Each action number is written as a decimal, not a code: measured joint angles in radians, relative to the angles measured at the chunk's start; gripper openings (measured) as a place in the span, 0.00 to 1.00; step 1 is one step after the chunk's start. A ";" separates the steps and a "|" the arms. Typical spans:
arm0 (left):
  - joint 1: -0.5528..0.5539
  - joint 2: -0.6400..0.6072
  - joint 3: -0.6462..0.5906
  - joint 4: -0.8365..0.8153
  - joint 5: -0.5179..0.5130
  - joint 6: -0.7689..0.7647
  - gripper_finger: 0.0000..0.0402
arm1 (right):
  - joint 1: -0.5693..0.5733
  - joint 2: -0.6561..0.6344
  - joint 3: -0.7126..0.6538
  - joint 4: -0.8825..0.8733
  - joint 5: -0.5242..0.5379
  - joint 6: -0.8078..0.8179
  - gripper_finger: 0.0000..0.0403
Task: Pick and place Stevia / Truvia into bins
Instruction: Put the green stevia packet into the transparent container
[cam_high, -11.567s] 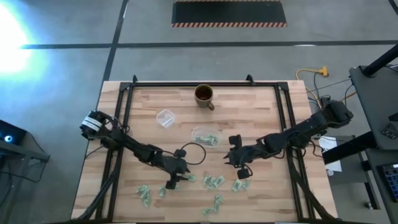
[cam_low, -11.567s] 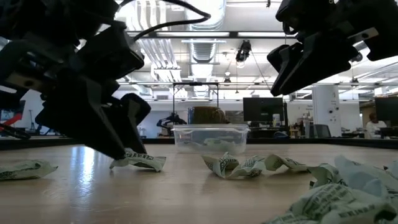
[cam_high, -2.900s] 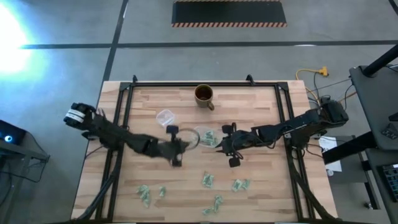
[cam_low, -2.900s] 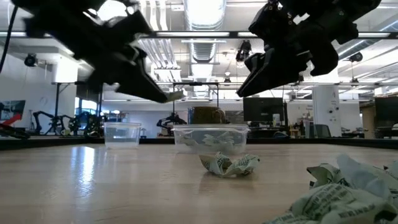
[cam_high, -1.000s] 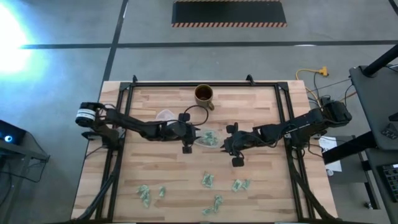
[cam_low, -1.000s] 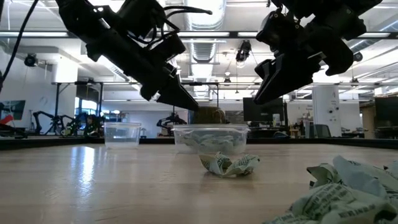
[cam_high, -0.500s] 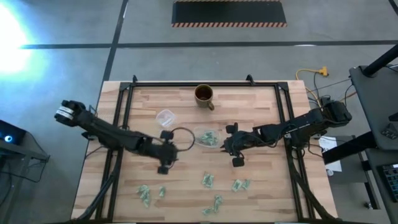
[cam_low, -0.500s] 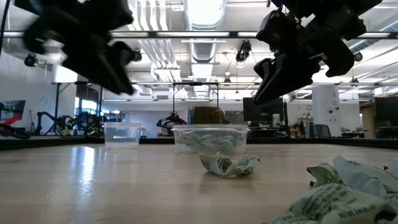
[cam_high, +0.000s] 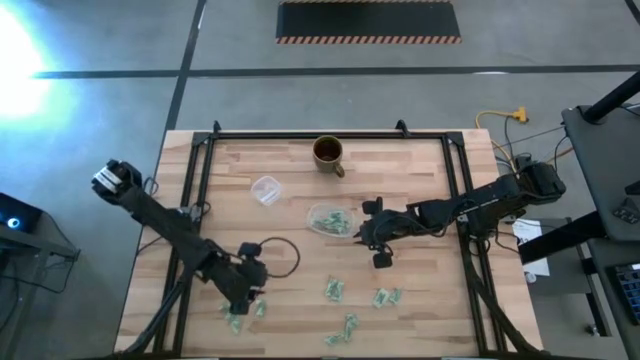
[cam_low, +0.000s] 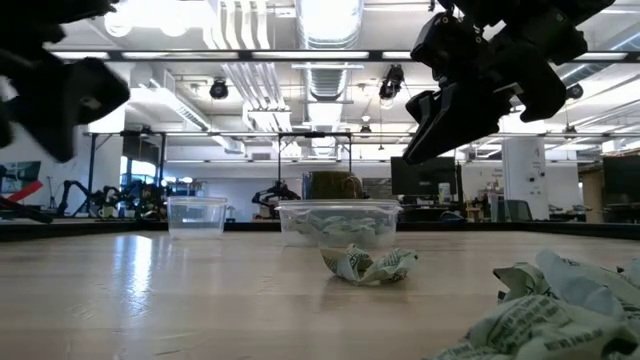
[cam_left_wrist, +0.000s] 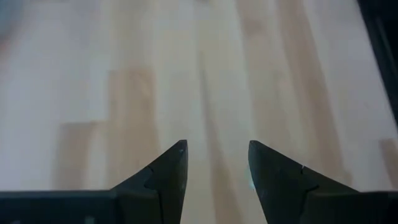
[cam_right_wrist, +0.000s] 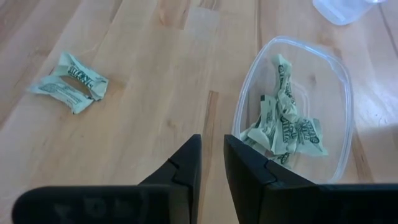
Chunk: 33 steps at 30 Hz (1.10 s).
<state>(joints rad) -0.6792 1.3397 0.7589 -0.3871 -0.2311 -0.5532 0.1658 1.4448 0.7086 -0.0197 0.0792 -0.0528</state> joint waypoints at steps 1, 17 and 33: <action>-0.009 0.012 0.000 0.008 0.016 -0.013 0.38 | 0.000 0.000 0.000 0.000 0.000 0.000 0.14; -0.043 0.181 0.001 0.055 0.140 -0.046 0.30 | 0.000 0.001 0.000 0.008 0.000 0.008 0.15; -0.050 0.195 0.034 0.064 0.145 -0.046 0.27 | 0.000 0.001 0.000 0.008 0.000 0.020 0.14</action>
<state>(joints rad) -0.7297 1.5349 0.7925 -0.3228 -0.0860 -0.5995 0.1658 1.4456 0.7086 -0.0120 0.0788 -0.0326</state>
